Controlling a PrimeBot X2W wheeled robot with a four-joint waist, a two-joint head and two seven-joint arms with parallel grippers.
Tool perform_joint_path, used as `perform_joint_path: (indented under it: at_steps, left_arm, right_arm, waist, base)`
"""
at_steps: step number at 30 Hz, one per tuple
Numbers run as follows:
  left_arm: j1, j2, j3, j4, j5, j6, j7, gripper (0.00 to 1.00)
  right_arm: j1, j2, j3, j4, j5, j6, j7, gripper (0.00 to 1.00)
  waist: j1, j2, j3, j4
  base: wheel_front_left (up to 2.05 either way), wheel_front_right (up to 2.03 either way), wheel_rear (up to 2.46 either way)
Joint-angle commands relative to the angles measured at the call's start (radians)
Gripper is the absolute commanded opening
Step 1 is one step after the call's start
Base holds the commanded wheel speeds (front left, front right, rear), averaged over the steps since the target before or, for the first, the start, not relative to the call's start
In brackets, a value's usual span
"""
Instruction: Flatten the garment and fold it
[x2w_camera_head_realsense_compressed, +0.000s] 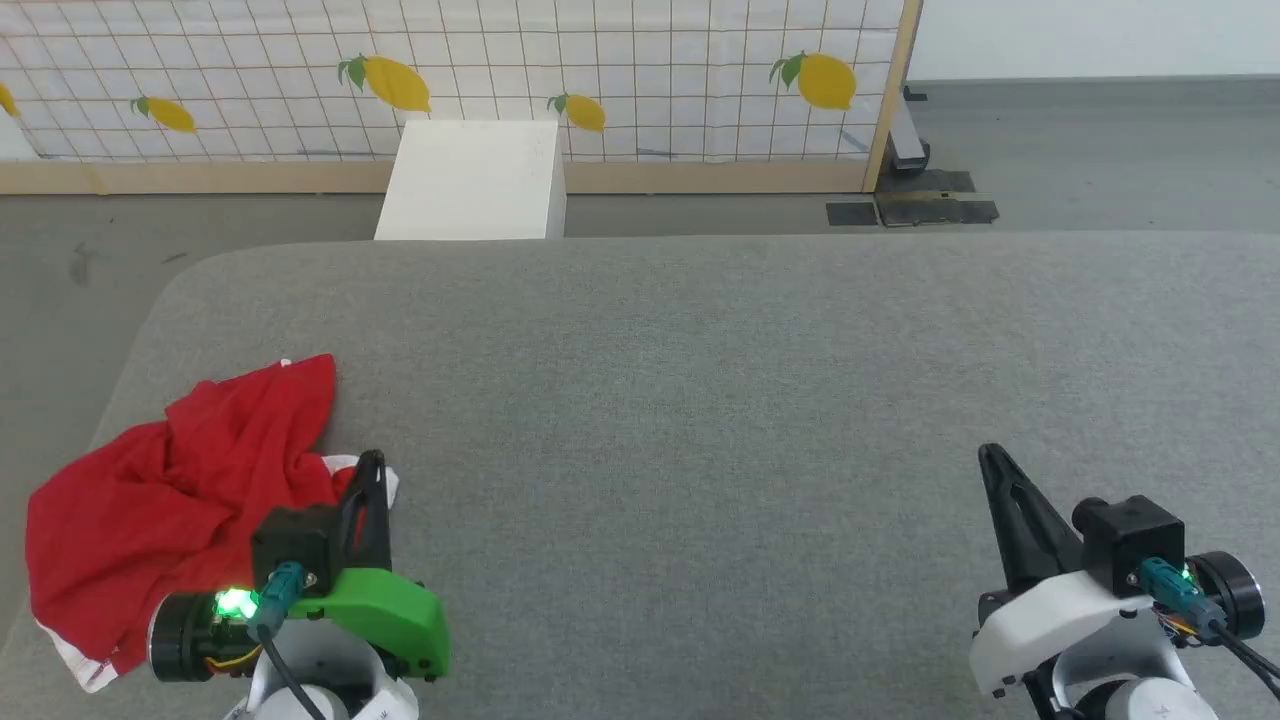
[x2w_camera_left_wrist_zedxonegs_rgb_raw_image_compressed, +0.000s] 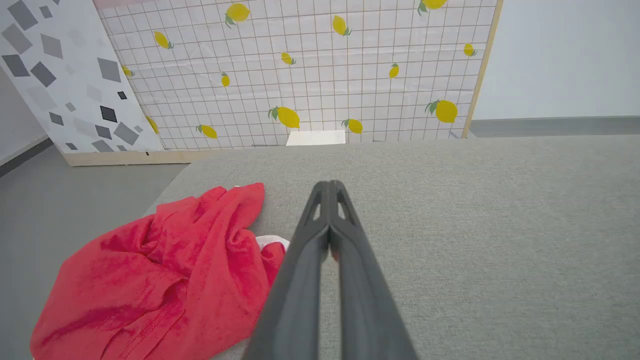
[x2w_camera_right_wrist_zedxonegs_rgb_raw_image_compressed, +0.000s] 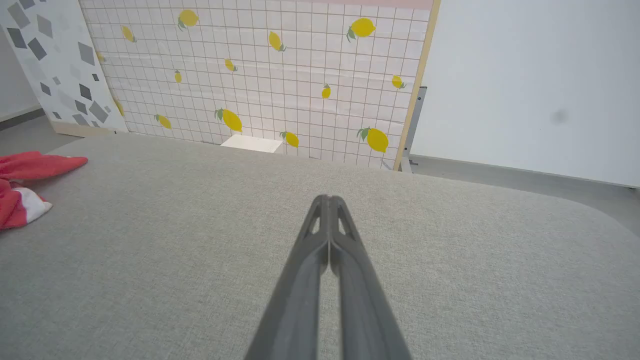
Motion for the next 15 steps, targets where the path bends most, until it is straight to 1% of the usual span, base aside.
perform_joint_path:
  at_steps: [1,15]
  left_arm:
    - [0.011,-0.003,0.003,-0.003,0.013,0.007,0.001,0.00]
    - [0.011,-0.003,0.003,-0.003,0.013,0.007,0.001,0.00]
  right_arm:
    - [-0.018,0.003,0.001,-0.005,-0.006,-0.002,0.000,0.00]
    - [-0.018,0.003,0.001,-0.005,-0.006,-0.002,0.000,0.00]
  waist:
    - [0.0000,0.0000,0.000,0.000]
    - [0.0000,0.0000,0.000,0.000]
  base:
    - [0.00,0.00,0.00]
    - [0.00,0.00,0.00]
